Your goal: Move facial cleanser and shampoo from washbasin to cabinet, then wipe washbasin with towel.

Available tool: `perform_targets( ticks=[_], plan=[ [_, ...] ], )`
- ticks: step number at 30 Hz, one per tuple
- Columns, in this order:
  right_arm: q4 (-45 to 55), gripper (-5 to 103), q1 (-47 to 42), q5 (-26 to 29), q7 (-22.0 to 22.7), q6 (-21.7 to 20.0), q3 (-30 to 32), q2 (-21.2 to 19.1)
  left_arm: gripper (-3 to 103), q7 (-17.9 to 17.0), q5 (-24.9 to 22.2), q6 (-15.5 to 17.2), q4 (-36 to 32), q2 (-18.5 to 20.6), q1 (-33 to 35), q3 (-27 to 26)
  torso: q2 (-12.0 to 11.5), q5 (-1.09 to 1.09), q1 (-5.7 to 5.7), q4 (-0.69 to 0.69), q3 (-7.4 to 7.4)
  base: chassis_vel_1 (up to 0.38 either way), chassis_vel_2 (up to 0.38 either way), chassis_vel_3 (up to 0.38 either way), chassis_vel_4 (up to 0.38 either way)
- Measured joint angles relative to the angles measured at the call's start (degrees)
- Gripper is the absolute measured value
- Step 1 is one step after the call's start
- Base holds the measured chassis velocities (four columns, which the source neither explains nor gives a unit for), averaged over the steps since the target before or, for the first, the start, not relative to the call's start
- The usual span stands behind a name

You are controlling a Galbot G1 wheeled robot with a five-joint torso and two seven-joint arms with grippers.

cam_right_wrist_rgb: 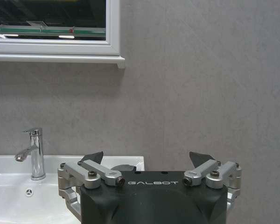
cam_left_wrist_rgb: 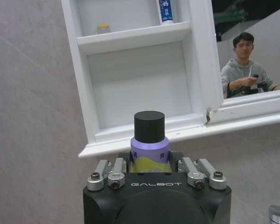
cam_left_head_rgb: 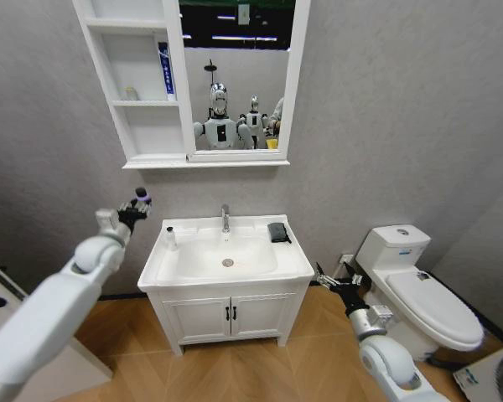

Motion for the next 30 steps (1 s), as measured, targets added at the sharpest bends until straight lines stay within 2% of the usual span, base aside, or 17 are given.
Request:
perform_targets(
  ticks=[1,4,8,9,10,11,13,14,16,17,19,20,24,26,27,28,30],
  plan=[
    [0.0,100,0.0,0.0,0.0,0.0,0.0,0.0,42,0.0,0.0,0.0,0.0,0.0,0.0,0.0,0.0,0.00,0.00,0.00,0.00,0.000,0.000,0.000,0.000],
    [0.2,100,-0.1,0.0,-0.1,0.0,0.5,0.2,42,-1.2,-9.0,6.3,2.8,2.5,-13.0,7.5,0.0,0.06,0.00,-0.01,-0.01,0.000,0.000,0.000,0.000],
    [0.2,100,-0.1,-0.4,-0.2,0.0,0.3,1.1,42,0.8,-9.2,7.4,8.2,1.5,-23.0,14.5,0.0,-0.05,0.00,0.03,0.01,0.000,0.000,0.000,0.000],
    [0.2,100,-0.1,-0.5,-0.2,0.0,0.1,1.5,42,1.4,-9.0,7.5,11.2,-0.2,-27.7,17.9,0.0,0.08,-0.01,0.02,0.00,0.000,0.000,0.000,0.000],
    [0.2,100,-0.1,-0.5,-0.2,0.0,0.1,1.5,42,1.4,-9.0,7.5,11.2,-0.2,-27.7,17.9,0.0,0.08,-0.01,0.02,0.00,0.000,0.000,0.000,0.000],
    [0.1,100,-0.1,-0.6,-0.2,0.0,-0.1,1.8,42,2.0,-8.9,7.4,13.7,-1.8,-30.6,20.4,0.0,0.10,-0.01,0.02,-0.01,0.000,0.000,0.000,0.000],
    [0.0,100,-0.1,-0.8,-0.3,0.0,-0.1,2.1,42,2.6,-8.2,6.8,20.9,-5.8,-36.4,25.1,0.0,-0.02,0.00,-0.02,0.01,0.000,0.000,0.000,0.000],
    [0.0,100,-0.1,-0.8,-0.3,0.0,-0.1,2.1,42,2.6,-8.2,6.8,20.9,-5.8,-36.4,25.1,0.0,-0.02,0.00,-0.02,0.01,0.000,0.000,0.000,0.000],
    [0.0,100,-0.2,-0.8,-0.3,0.0,0.0,2.3,42,3.6,-6.9,6.1,29.2,-10.8,-41.0,28.8,0.0,0.08,0.00,-0.02,0.01,0.000,0.000,0.000,0.000],
    [0.0,100,-0.2,-0.8,-0.3,0.0,0.0,2.3,42,3.6,-6.9,6.1,29.2,-10.8,-41.0,28.8,0.0,0.08,0.00,-0.02,0.01,0.000,0.000,0.000,0.000],
    [-0.2,100,-0.3,-0.7,-0.3,0.2,0.5,2.1,42,6.1,-3.9,4.4,36.7,-16.1,-44.1,31.2,0.0,0.02,0.01,-0.01,0.02,0.000,0.000,0.000,0.000],
    [-0.2,100,-0.3,-0.7,-0.3,0.2,0.5,2.1,42,6.1,-3.9,4.4,36.7,-16.1,-44.1,31.2,0.0,0.02,0.01,-0.01,0.02,0.000,0.000,0.000,0.000],
    [-0.6,100,-0.3,-0.4,-0.4,0.6,1.4,2.0,42,10.1,1.9,1.8,49.5,-23.6,-47.9,31.7,0.0,0.05,0.01,-0.02,0.01,0.000,0.000,0.000,0.000],
    [-0.6,100,-0.3,-0.3,-0.4,0.6,1.5,2.0,42,10.6,2.9,1.4,51.2,-24.3,-48.4,31.6,0.0,0.05,0.01,-0.02,0.01,0.000,0.000,0.000,0.000],
    [-0.7,100,-0.3,-0.3,-0.5,0.8,1.6,1.9,42,12.1,5.7,0.4,55.6,-26.0,-49.5,31.5,0.0,0.05,0.01,-0.02,0.01,0.000,0.000,0.000,0.000],
    [-0.7,100,-0.3,-0.3,-0.5,0.8,1.6,1.9,42,12.1,5.7,0.4,55.6,-26.0,-49.5,31.5,0.0,0.05,0.01,-0.02,0.01,0.000,0.000,0.000,0.000],
    [-0.9,100,-0.3,-0.2,-0.7,0.9,1.7,1.6,42,12.7,8.7,-0.6,60.9,-28.1,-50.5,31.1,0.0,0.04,0.01,0.00,0.00,0.000,0.000,0.000,0.000]
  ],
)
